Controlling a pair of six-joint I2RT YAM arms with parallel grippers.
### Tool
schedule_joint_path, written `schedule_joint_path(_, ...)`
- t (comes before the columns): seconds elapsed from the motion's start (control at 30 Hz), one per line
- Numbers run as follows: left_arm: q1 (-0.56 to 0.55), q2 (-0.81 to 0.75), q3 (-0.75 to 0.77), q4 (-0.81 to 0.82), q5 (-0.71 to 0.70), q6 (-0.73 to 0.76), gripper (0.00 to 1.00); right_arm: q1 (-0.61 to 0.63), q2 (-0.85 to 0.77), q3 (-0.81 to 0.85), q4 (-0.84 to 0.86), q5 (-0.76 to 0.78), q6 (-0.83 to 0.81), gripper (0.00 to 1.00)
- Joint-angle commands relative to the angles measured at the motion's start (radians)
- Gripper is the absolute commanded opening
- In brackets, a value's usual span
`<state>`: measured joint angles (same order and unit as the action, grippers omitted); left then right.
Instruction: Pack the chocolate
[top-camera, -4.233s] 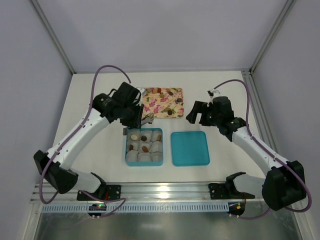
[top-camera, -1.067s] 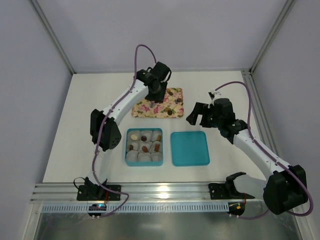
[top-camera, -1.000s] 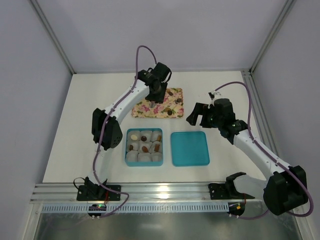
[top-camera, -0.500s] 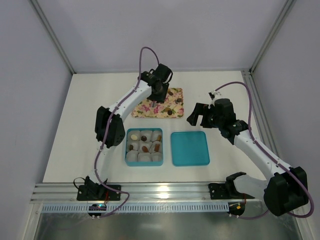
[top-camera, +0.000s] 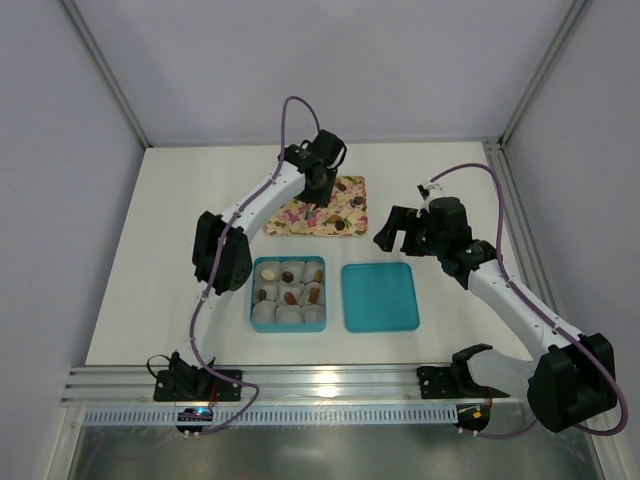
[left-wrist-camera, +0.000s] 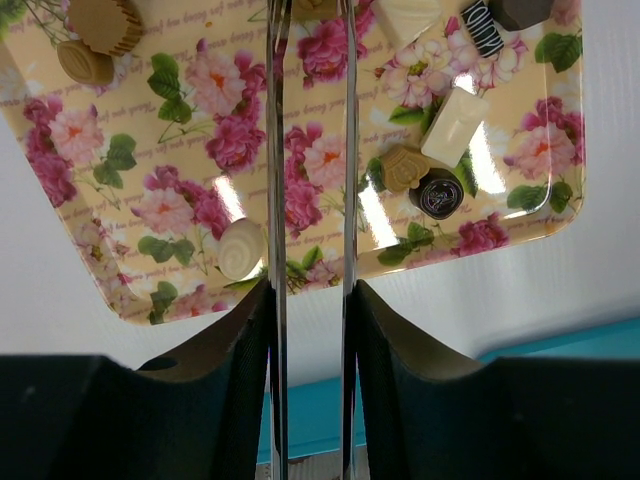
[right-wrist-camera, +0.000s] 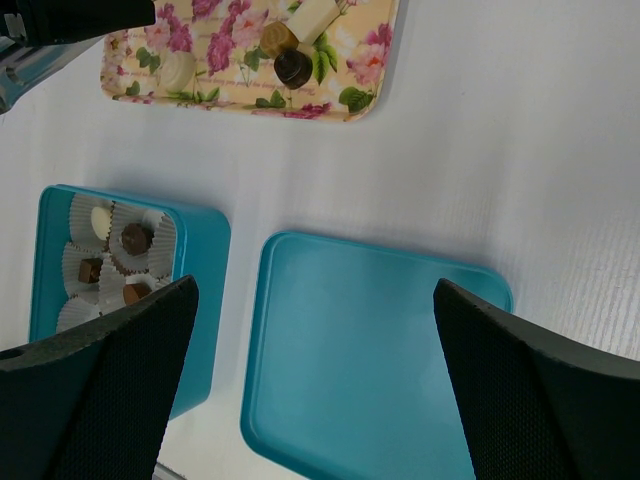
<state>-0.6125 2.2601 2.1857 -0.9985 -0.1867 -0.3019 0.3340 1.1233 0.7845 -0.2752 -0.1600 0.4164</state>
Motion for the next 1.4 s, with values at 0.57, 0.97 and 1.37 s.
schedule_joint_path(0.57,0.003,-0.096,-0.001,-0.02,-0.01,0.01,0.27,0.003,-0.017,0.007,0.016,0.011,-0.013,1.0)
schedule_joint_path(0.97,0.003,-0.148,-0.014,-0.054,-0.007,-0.006,0.26,0.004,-0.007,0.009,0.025,0.01,-0.008,1.0)
schedule_joint_path(1.37,0.003,-0.158,-0.047,-0.063,-0.005,-0.002,0.29,0.002,-0.007,0.006,0.028,0.005,-0.007,1.0)
